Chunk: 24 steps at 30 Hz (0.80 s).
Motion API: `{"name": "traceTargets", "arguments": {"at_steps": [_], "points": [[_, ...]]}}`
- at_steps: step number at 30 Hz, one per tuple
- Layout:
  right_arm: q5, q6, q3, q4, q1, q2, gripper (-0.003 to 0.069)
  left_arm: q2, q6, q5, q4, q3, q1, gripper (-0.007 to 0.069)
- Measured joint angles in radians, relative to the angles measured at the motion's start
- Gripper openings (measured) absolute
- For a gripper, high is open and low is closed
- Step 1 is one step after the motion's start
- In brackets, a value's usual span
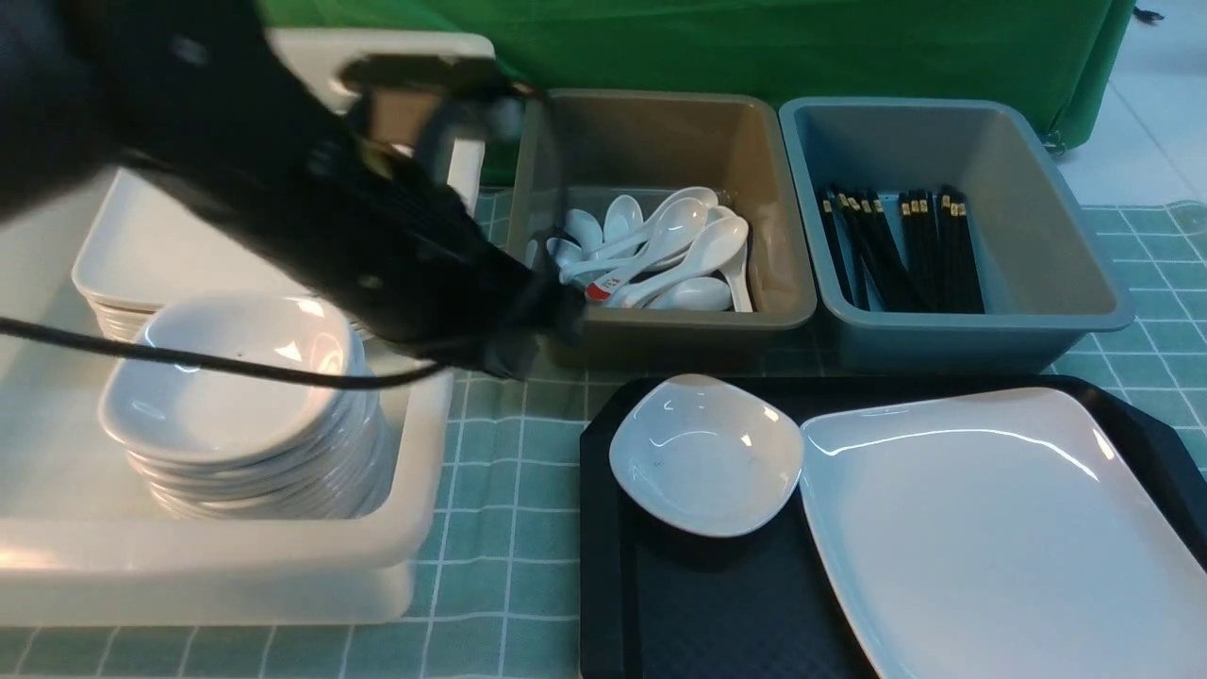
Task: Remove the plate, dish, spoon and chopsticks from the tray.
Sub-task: Use the left arm to grab a small plate from the dinner plate
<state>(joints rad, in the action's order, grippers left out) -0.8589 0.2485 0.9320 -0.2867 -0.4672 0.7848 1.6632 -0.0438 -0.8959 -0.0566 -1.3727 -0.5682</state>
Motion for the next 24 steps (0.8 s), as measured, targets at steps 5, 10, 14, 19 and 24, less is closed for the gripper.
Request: {"name": "traceTargets", "arguments": {"at_steps": [5,10,14,19,24], "points": [[-0.004,-0.009,0.0,0.0,0.0,0.0,0.0055,0.156,-0.039,-0.006,0.025,-0.099,-0.012,0.017],[-0.004,-0.014,0.0,0.0,0.0,0.0,0.0056,0.29,-0.042,-0.026,0.04,-0.211,-0.012,0.0351],[-0.003,-0.019,0.0,0.0,0.0,0.0,0.0062,0.367,-0.043,-0.029,0.057,-0.289,-0.012,0.0467],[-0.001,-0.029,0.0,0.0,0.0,0.0,0.0067,0.466,-0.029,-0.019,0.057,-0.361,-0.012,0.0553],[-0.001,-0.037,0.0,0.0,0.0,0.0,0.0067,0.494,0.021,0.007,0.02,-0.367,-0.012,0.0549]]}}
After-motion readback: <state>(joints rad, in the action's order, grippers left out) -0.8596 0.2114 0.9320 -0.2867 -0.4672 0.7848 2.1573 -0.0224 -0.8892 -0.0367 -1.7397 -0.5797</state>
